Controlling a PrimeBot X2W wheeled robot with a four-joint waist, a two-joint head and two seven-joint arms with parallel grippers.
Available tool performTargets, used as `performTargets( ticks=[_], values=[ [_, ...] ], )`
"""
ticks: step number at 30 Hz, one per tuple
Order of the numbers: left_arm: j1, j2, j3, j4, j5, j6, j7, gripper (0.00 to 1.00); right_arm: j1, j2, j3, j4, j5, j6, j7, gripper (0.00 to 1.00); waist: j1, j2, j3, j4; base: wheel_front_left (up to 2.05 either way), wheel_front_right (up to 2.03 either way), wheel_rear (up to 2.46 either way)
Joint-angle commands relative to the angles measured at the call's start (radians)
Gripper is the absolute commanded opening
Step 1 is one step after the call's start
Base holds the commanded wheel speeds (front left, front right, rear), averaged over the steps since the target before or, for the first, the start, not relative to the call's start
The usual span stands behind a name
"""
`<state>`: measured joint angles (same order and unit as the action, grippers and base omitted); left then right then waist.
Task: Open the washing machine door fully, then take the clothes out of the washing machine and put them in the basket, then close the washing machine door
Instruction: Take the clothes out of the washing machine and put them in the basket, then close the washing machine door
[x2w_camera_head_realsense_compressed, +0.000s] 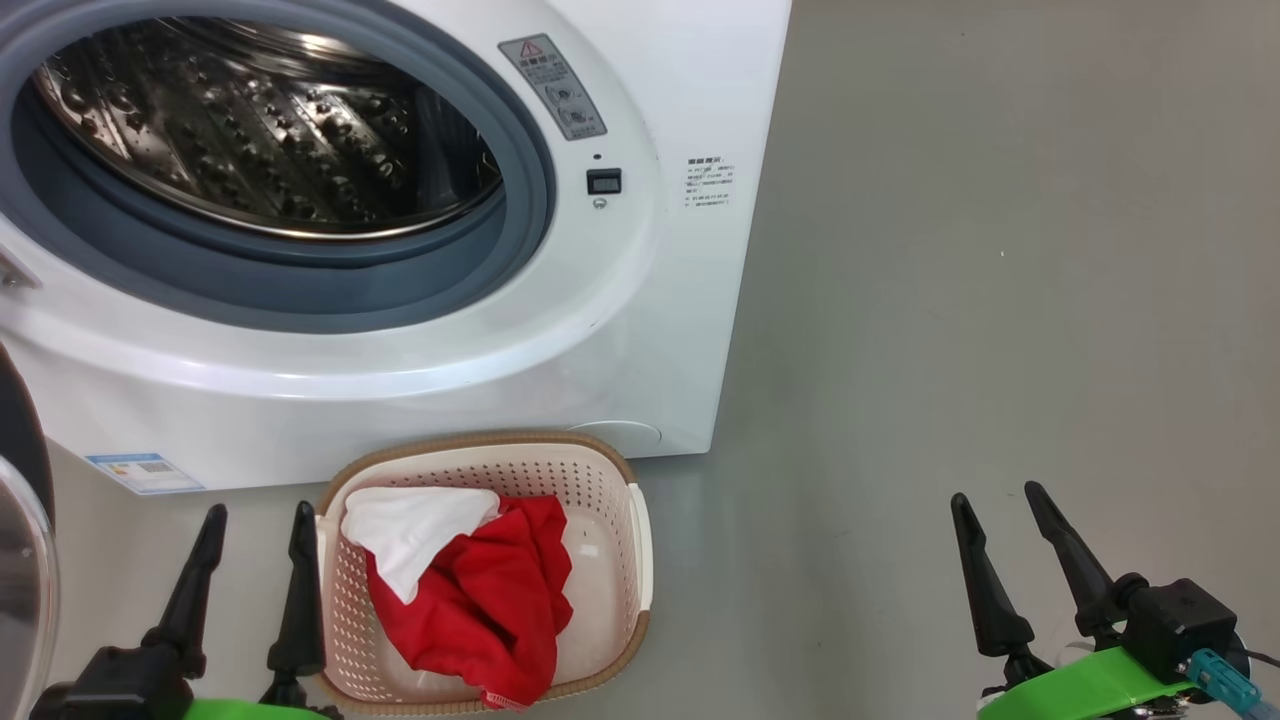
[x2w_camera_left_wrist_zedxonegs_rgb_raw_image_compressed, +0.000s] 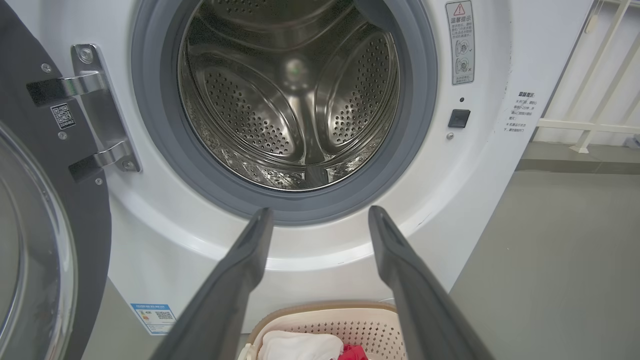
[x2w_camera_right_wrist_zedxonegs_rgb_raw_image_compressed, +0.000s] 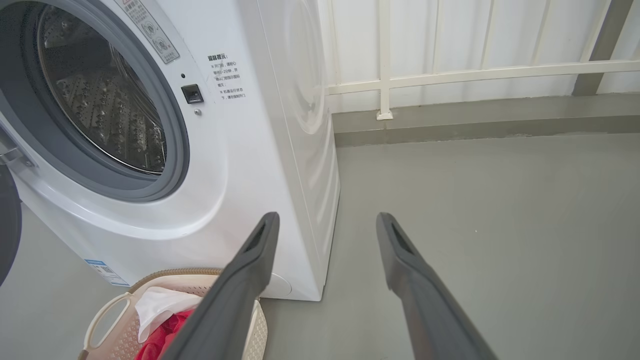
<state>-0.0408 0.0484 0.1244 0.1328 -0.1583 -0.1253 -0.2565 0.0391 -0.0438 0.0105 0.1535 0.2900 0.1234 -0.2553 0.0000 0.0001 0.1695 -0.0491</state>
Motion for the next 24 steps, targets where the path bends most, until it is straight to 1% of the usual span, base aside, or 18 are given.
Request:
performTargets(
  ticks=[1,7,18,24],
  values=[
    [-0.005,0.010,0.031,-0.030,-0.001,-0.005,-0.005,1.00,-0.004,-0.013,0.020,-0.026,-0.009,0.007,-0.006,1.00,0.0000,-0.0001,-0.001,-0.001,0.00,0.00,0.00],
    [-0.010,0.008,0.033,-0.031,0.006,-0.005,-0.005,1.00,-0.008,-0.013,0.020,-0.025,-0.007,0.007,-0.006,1.00,0.0000,-0.0001,-0.001,0.002,-0.59,0.59,0.00],
    [-0.009,0.005,0.042,-0.025,0.009,-0.005,-0.005,1.00,-0.012,-0.015,0.021,-0.022,-0.005,0.007,-0.006,1.00,0.0000,-0.0001,-0.004,0.010,-1.42,1.42,0.00],
    [-0.004,0.004,0.045,-0.026,0.017,-0.005,-0.005,1.00,-0.008,-0.015,0.020,-0.020,-0.005,0.007,-0.006,1.00,0.0000,-0.0001,-0.007,0.013,-0.68,0.68,0.00]
  ],
)
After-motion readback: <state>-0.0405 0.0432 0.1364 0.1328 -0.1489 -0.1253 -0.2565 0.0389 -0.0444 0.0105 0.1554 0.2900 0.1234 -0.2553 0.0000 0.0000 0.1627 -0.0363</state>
